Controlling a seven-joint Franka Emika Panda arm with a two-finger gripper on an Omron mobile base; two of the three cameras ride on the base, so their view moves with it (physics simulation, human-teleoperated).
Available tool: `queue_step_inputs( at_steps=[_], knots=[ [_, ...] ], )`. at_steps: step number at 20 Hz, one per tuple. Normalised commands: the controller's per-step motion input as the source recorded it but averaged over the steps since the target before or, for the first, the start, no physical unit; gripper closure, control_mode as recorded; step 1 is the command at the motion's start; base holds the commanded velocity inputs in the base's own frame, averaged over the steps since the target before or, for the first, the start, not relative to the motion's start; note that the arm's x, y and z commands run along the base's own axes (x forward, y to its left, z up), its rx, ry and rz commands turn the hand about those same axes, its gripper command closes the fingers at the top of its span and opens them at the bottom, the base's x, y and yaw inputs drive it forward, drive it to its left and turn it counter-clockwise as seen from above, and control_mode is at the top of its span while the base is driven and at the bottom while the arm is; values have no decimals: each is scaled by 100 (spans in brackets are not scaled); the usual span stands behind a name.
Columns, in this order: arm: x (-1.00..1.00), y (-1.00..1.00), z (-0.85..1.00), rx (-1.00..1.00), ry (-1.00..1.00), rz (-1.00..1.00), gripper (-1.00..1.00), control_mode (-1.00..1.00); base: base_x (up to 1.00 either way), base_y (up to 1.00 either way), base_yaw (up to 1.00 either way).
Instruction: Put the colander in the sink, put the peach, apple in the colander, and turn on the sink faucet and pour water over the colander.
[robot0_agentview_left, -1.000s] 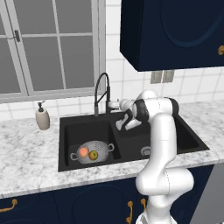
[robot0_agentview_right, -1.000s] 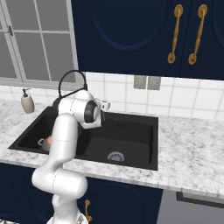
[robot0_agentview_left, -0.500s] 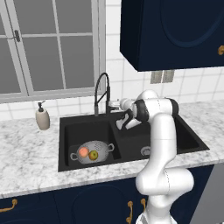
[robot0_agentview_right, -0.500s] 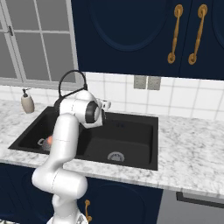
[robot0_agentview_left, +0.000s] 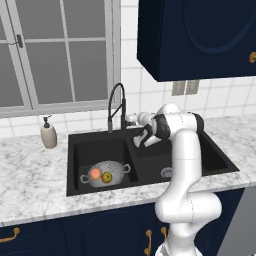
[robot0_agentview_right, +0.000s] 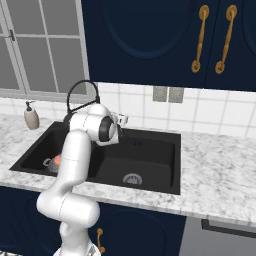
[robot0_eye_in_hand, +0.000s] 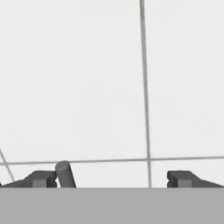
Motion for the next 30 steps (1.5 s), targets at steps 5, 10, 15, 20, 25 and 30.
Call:
queue_step_inputs(
  at_steps=[5, 10, 15, 20, 25, 30],
  knots=[
    [1, -20, 0, 1, 0, 0, -100, -100, 0, 0, 0],
    [0, -27, 0, 2, 0, 0, -100, -100, 0, 0, 0],
    [1, -52, 0, 1, 0, 1, -100, -100, 0, 0, 0],
    [4, -66, 0, 2, 0, 3, -100, -100, 0, 0, 0],
    [0, -80, 0, 4, -1, 1, -100, -100, 0, 0, 0],
    [0, -83, 0, 4, -1, 0, -100, -100, 0, 0, 0]
  ],
)
